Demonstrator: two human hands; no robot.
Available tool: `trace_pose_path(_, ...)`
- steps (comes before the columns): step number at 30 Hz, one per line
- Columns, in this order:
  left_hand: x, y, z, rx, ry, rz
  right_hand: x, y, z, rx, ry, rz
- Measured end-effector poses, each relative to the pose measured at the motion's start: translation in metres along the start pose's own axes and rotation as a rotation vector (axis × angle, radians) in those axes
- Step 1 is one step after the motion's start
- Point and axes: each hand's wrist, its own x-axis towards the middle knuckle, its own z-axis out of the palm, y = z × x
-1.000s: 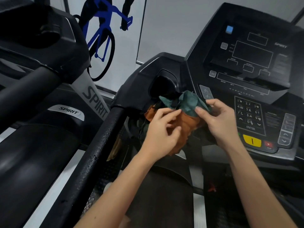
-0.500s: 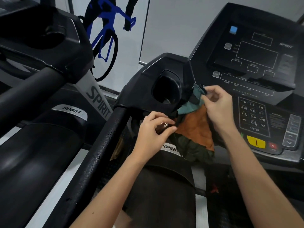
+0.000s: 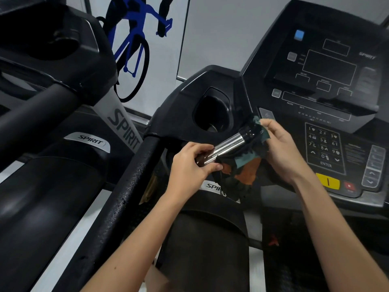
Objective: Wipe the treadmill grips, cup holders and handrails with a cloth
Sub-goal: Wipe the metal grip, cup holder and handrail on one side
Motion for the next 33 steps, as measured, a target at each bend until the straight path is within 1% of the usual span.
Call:
trace_pose_path(3, 0.000, -0.001, -0.001, 0.000, -0.009, 0.001, -0.012, 0.007, -0.003, -0.089, -0.016, -0.080)
trace_pose_path(6, 0.000, -0.002, -0.004, 0.002, -0.032, 0.013, -0.024, 0.015, -0.007, -0.085, -0.075, -0.144)
trace_pose_path(10, 0.002, -0.004, -0.008, 0.027, -0.072, 0.038, -0.016, 0.017, -0.019, -0.185, 0.034, -0.257)
trace_pose_path(14, 0.002, -0.006, -0.008, 0.011, -0.078, 0.031, 0.002, -0.003, -0.023, -0.260, -0.043, -0.327)
trace_pose_path(16, 0.003, -0.006, -0.008, 0.017, -0.077, 0.035, 0.014, -0.015, -0.014, -0.327, -0.102, -0.309)
trace_pose_path(17, 0.003, -0.006, -0.008, 0.022, -0.077, 0.040, 0.020, -0.021, -0.009, -0.322, -0.122, -0.273)
trace_pose_path(19, 0.003, -0.006, -0.008, 0.017, -0.085, 0.038, 0.026, -0.026, -0.002, -0.178, -0.119, -0.169)
trace_pose_path(20, 0.003, -0.005, -0.009, 0.013, -0.090, 0.036, 0.028, -0.025, 0.000, -0.112, -0.064, -0.145)
trace_pose_path(22, 0.002, -0.005, -0.010, 0.010, -0.099, 0.036, 0.027, -0.019, 0.003, -0.088, 0.110, -0.130)
trace_pose_path(23, 0.002, -0.005, -0.011, 0.012, -0.104, 0.036, 0.026, -0.014, 0.004, -0.068, 0.157, -0.110)
trace_pose_path(25, 0.001, -0.006, -0.012, 0.014, -0.114, 0.035, 0.016, -0.007, 0.006, -0.026, 0.142, -0.022)
trace_pose_path(26, 0.001, -0.005, -0.012, 0.011, -0.121, 0.031, 0.010, -0.005, 0.006, 0.015, 0.114, 0.027)
trace_pose_path(28, 0.001, -0.005, -0.013, 0.003, -0.131, 0.025, -0.004, -0.002, 0.001, 0.105, 0.041, 0.067)
trace_pose_path(30, 0.002, -0.006, -0.013, -0.001, -0.141, 0.019, -0.014, 0.000, -0.005, 0.141, 0.015, 0.060)
trace_pose_path(33, 0.003, -0.006, -0.013, -0.004, -0.145, 0.021, -0.015, 0.004, -0.012, -0.010, 0.097, -0.093)
